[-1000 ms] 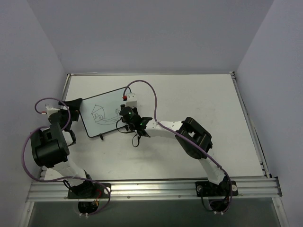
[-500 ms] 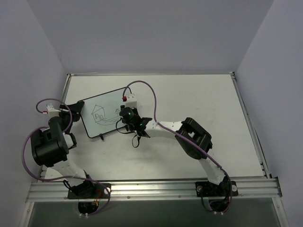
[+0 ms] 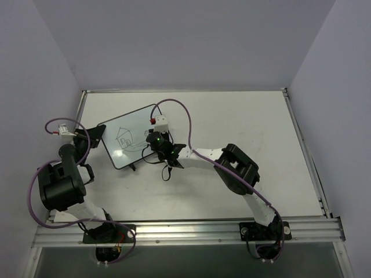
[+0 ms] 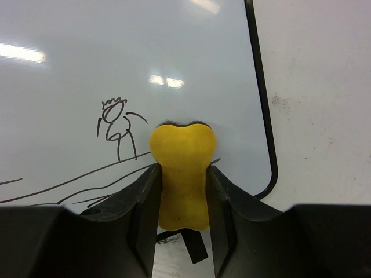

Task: Erase the whiteboard

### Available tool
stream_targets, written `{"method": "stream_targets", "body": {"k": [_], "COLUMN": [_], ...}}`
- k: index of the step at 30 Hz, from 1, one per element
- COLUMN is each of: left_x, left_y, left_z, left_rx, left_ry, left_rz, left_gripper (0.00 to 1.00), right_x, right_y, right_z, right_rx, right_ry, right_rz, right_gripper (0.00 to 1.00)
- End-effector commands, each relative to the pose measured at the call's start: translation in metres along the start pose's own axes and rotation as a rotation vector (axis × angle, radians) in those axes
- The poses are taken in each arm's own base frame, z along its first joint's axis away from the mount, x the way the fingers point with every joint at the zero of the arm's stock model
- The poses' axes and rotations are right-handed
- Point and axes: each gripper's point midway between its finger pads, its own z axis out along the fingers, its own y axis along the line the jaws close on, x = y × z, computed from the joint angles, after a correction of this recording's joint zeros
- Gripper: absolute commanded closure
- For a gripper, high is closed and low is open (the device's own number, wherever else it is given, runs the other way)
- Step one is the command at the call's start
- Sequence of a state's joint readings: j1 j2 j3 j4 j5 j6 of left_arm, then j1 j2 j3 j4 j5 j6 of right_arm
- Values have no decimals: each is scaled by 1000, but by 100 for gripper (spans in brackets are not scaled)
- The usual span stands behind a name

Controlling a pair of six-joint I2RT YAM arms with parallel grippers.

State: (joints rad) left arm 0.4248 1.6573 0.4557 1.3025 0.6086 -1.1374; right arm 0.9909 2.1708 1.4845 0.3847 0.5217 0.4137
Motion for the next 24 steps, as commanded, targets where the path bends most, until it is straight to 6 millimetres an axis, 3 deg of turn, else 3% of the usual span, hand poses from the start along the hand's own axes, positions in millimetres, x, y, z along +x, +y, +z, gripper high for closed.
{"method": "stream_targets", "body": {"k": [1, 12, 24], "left_x": [3, 18, 14], "left_y": [6, 10, 10], "left_z": [-9, -27, -43], "left_rx": [-26, -31, -122], "left_ry": [1, 14, -25], "left_rz": [34, 120, 188], "left_gripper": [98, 98, 98], "right_x": [34, 42, 16], "right_y": [2, -3, -37], "right_z": [-1, -1, 18], "right_rx": [-5, -24, 34], "right_ry": [73, 72, 31], "right_rz": [-56, -49, 31], "right_gripper": [96, 96, 99]}}
